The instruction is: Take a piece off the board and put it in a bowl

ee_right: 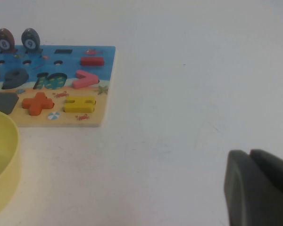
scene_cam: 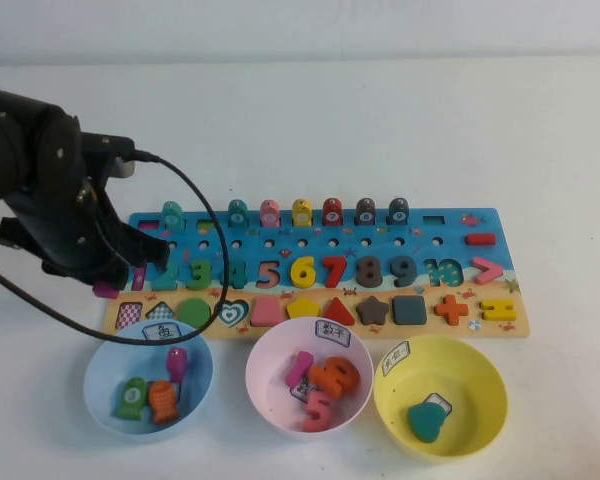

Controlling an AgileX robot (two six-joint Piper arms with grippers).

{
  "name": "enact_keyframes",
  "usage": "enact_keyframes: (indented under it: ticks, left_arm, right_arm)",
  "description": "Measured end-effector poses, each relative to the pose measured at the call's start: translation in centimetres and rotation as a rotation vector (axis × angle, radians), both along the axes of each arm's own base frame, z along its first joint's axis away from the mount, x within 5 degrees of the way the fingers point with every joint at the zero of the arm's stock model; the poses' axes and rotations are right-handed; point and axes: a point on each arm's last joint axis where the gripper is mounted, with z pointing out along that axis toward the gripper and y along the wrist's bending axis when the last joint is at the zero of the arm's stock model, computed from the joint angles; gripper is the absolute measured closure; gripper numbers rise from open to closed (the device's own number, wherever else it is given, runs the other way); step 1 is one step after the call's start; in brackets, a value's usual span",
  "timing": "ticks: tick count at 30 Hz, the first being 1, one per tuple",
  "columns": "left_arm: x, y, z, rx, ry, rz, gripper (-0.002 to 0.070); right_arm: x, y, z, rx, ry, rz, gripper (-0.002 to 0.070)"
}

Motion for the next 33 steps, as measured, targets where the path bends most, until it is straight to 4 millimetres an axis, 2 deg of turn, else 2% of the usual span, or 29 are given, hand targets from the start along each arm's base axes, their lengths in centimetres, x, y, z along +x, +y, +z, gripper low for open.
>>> enact_keyframes:
  ticks: [4, 10, 20, 25, 28, 33]
  left_arm:
    - [-0.8, -1.3, 0.7, 0.019, -0.009, -0.076, 0.0491]
    - [-2.5, -5.4, 0.7, 0.031, -0.011, -0.239, 0.0491]
    - [-6.9, -14.1, 2.7, -0.059, -0.057, -0.513, 0.0491]
    - [-8.5, -17.6, 2.1, -0.089, -0.045, -0.636, 0.0491]
    - [-9.5, -21.1, 1.1, -0.135, -0.016, -0.753, 0.0491]
    - [-10.0, -25.2, -0.3, -0.158, 0.004, -0.879, 0.0491]
  right_arm:
    - [0.0, 0.0, 0.0, 0.000, 0.000, 0.000, 0.0694]
    - [0.0, 0.0, 0.0, 0.000, 0.000, 0.000, 0.0694]
    - [0.0, 0.0, 0.0, 0.000, 0.000, 0.000, 0.0694]
    - [0.0, 0.0, 0.0, 0.000, 0.000, 0.000, 0.0694]
    - [0.0, 0.0, 0.0, 0.000, 0.000, 0.000, 0.0694]
    - [0.0, 0.0, 0.0, 0.000, 0.000, 0.000, 0.0694]
